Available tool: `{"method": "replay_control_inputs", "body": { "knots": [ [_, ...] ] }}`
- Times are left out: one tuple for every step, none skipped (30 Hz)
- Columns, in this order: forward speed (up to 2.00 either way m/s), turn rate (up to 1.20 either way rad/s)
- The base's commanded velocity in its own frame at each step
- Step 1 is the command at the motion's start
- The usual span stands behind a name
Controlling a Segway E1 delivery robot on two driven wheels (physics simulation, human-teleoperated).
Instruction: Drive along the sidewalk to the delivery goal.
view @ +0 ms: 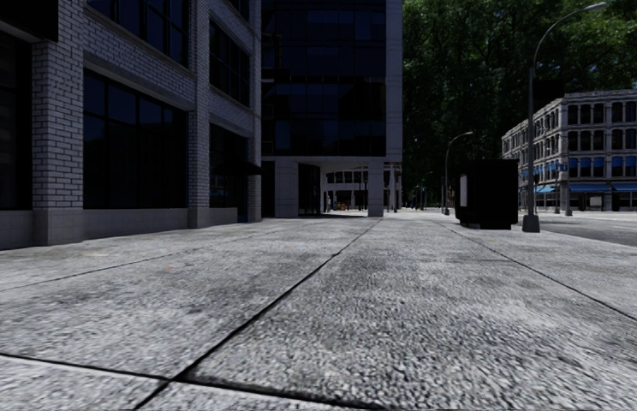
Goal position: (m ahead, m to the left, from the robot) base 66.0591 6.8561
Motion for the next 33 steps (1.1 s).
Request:
{"method": "replay_control_inputs", "body": {
  "knots": [
    [2.0, 0.0],
    [2.0, 0.0],
    [2.0, 0.0],
    [2.0, 0.0],
    [2.0, 0.0],
    [2.0, 0.0],
    [2.0, 0.0],
    [2.0, 0.0],
    [2.0, 0.0],
    [2.0, 0.0],
    [2.0, 0.0],
    [2.0, 0.0],
    [2.0, 0.0],
    [2.0, 0.0],
    [2.0, 0.0],
    [2.0, 0.0],
    [2.0, 0.0],
    [2.0, 0.0],
    [2.0, 0.0],
    [2.0, 0.0],
    [2.0, 0.0],
    [2.0, 0.0],
    [2.0, 0.0],
    [2.0, 0.0],
    [2.0, 0.0],
    [2.0, 0.0],
    [2.0, 0.0],
    [2.0, 0.0],
    [2.0, 0.0],
    [2.0, 0.0],
    [2.0, 0.0],
    [2.0, 0.0],
    [2.0, 0.0]
  ]
}}
